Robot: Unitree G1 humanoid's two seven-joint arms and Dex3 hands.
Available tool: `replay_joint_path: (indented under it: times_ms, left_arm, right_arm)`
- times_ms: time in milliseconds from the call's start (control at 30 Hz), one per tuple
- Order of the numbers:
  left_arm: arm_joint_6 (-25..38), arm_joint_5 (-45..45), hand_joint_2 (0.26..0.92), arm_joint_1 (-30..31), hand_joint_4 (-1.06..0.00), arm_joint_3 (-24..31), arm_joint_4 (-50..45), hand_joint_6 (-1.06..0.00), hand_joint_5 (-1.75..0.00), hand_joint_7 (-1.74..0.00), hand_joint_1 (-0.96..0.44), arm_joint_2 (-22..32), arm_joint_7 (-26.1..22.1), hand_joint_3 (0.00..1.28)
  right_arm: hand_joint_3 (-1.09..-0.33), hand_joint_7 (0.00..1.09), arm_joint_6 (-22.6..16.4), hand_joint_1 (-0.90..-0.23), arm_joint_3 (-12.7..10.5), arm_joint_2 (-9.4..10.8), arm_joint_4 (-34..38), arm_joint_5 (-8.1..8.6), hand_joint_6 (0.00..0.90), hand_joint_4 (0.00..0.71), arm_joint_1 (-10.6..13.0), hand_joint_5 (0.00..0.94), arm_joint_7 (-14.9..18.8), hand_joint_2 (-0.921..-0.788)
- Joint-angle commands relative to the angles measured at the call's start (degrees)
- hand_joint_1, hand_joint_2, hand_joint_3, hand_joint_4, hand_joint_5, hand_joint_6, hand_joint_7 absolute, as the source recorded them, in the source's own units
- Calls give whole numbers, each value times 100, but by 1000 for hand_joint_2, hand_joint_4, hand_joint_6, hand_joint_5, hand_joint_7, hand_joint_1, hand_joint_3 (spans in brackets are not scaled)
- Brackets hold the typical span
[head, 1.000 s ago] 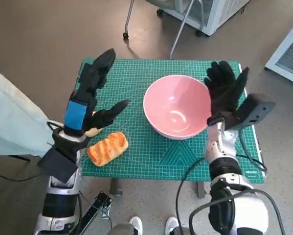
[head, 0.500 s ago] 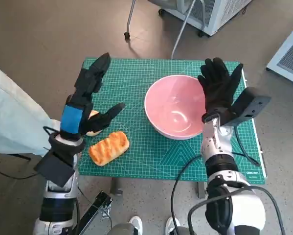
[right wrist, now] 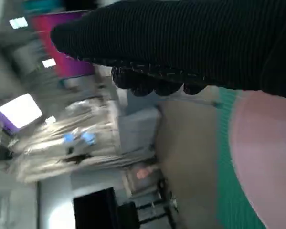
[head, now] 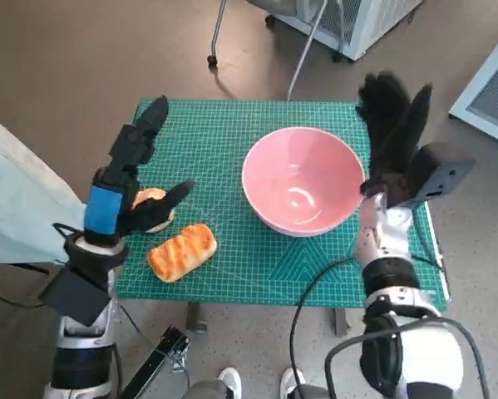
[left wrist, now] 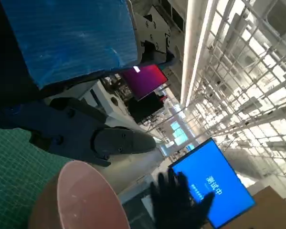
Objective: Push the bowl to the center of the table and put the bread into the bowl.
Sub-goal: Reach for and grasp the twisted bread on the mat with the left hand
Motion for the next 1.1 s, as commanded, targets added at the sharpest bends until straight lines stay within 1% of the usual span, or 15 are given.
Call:
replay_joint_path:
  times_ms: [33, 100, 133, 200, 233, 300, 367, 500, 600, 667, 800, 900, 933, 1100]
  left_arm:
    - [252, -103, 921, 164, -268, 183, -355, -275, -1, -167, -502, 272, -103, 277]
    - [363, -78, 921, 208, -272, 223, -481, -274, -2, -160, -505, 363, -128, 277]
    - [410, -64, 921, 226, -274, 235, -532, -272, -4, -154, -506, 401, -135, 277]
    - [511, 4, 921, 267, -275, 245, -644, -271, -4, -147, -508, 482, -141, 278]
    - [576, 76, 921, 290, -274, 241, -708, -271, -3, -143, -509, 536, -143, 279]
    - [683, 182, 921, 322, -271, 230, -794, -271, -1, -136, -510, 635, -155, 280]
    - [790, 273, 921, 356, -265, 214, -870, -272, 0, -130, -511, 732, -185, 282]
    - [1150, 479, 921, 455, -250, 157, -1086, -272, 0, -120, -510, 964, -326, 276]
    - [1510, 620, 921, 532, -224, 92, -1296, -264, -1, -108, -502, 1130, -480, 238]
    - [1926, 750, 921, 595, -193, 21, -1537, -245, -3, -90, -493, 1306, -658, 180]
    - [2818, 966, 916, 706, -161, -55, -2051, -227, -1, -66, -476, 1640, -1021, 81]
    - [3637, 1093, 884, 739, -140, -130, -2485, -217, 0, -53, -447, 1932, -1379, 33]
    - [3837, 1122, 863, 737, -131, -151, -2586, -216, 0, -50, -426, 1998, -1466, 22]
    - [4907, 1360, 794, 685, -101, -388, -3148, -215, -1, -41, -336, 2418, -1959, 5]
  right_arm:
    - [-839, 648, -528, -582, 247, -127, -433, -46, 72, 272, 121, 25, 634, -921]
    - [-814, 677, -707, -599, 319, -141, -729, 62, 61, 280, 203, 25, 999, -921]
    - [-790, 691, -761, -617, 346, -140, -851, 114, 57, 284, 239, 25, 1143, -921]
    - [-768, 712, -848, -637, 432, -120, -1178, 217, 48, 287, 358, 24, 1426, -921]
    - [-758, 729, -906, -649, 509, -106, -1410, 259, 41, 289, 456, 23, 1576, -921]
    - [-748, 747, -987, -660, 645, -88, -1776, 297, 37, 290, 619, 22, 1783, -921]
    - [-745, 788, -1009, -666, 782, -79, -2112, 311, 19, 291, 774, 21, 1929, -921]
    - [-762, 814, -936, -667, 1034, -76, -2724, 392, 4, 287, 1059, 18, 2191, -921]
    - [-773, 812, -859, -656, 1148, -68, -2992, 441, 1, 284, 1188, 17, 2288, -921]
    - [-778, 813, -826, -645, 1220, -52, -3171, 454, 0, 282, 1276, 15, 2317, -921]
    - [-783, 818, -792, -636, 1328, -17, -3445, 400, -1, 277, 1402, 13, 2260, -921]
    - [-786, 821, -843, -633, 1388, 6, -3568, 266, -1, 277, 1474, 13, 2123, -921]
    - [-788, 823, -853, -631, 1402, 11, -3584, 229, -1, 277, 1484, 14, 2086, -921]
    - [-808, 798, -939, -626, 1447, 17, -3595, 59, -1, 274, 1504, 13, 1904, -921]
